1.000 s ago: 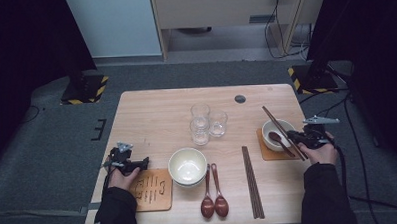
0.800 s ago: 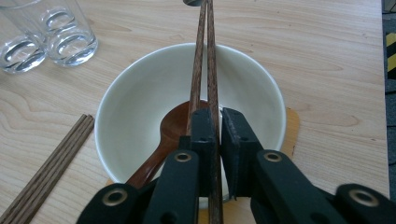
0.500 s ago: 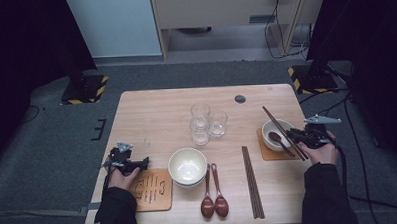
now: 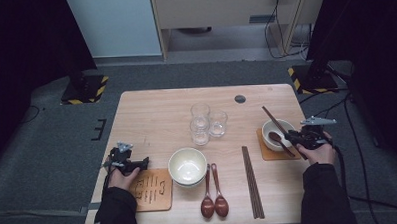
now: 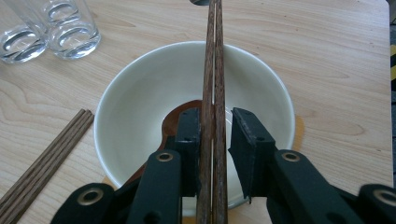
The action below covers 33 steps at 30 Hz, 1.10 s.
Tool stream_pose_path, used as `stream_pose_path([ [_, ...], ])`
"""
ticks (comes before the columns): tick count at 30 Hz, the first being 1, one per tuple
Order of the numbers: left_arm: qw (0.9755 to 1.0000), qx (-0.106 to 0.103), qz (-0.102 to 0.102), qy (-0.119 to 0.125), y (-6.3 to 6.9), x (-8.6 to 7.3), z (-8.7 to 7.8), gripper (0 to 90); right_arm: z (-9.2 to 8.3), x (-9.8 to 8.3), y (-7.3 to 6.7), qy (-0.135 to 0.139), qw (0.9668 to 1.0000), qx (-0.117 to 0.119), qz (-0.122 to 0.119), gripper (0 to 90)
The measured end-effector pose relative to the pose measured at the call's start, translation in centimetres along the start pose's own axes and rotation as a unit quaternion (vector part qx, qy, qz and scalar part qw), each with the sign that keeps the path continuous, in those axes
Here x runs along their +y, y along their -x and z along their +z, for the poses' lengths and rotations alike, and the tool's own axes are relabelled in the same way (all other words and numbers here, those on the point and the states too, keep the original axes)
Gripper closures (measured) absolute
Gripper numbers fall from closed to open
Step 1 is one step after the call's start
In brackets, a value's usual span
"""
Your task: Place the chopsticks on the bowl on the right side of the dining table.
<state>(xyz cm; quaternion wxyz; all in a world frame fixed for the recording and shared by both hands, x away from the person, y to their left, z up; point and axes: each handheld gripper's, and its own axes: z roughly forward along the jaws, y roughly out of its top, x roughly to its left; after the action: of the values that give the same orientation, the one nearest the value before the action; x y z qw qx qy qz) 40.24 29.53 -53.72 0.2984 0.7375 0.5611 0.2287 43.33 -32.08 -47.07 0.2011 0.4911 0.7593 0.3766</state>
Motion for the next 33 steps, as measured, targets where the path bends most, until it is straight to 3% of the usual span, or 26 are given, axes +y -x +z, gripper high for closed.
stream_pose_path([
  [7,1.0000,0.000,0.000,0.000,0.00,0.00,0.00,0.0,-0.01,-0.09,0.07,-0.005,1.0000,0.000,0.002,77.5],
  [24,1.0000,0.000,0.000,0.000,0.01,0.00,0.00,0.0,-0.19,-0.05,-0.30,-0.007,0.9991,0.026,-0.031,78.2],
  [33,1.0000,0.000,0.000,0.000,0.01,0.00,0.00,0.0,-0.94,0.11,-0.36,0.009,0.9995,0.025,-0.015,74.3],
])
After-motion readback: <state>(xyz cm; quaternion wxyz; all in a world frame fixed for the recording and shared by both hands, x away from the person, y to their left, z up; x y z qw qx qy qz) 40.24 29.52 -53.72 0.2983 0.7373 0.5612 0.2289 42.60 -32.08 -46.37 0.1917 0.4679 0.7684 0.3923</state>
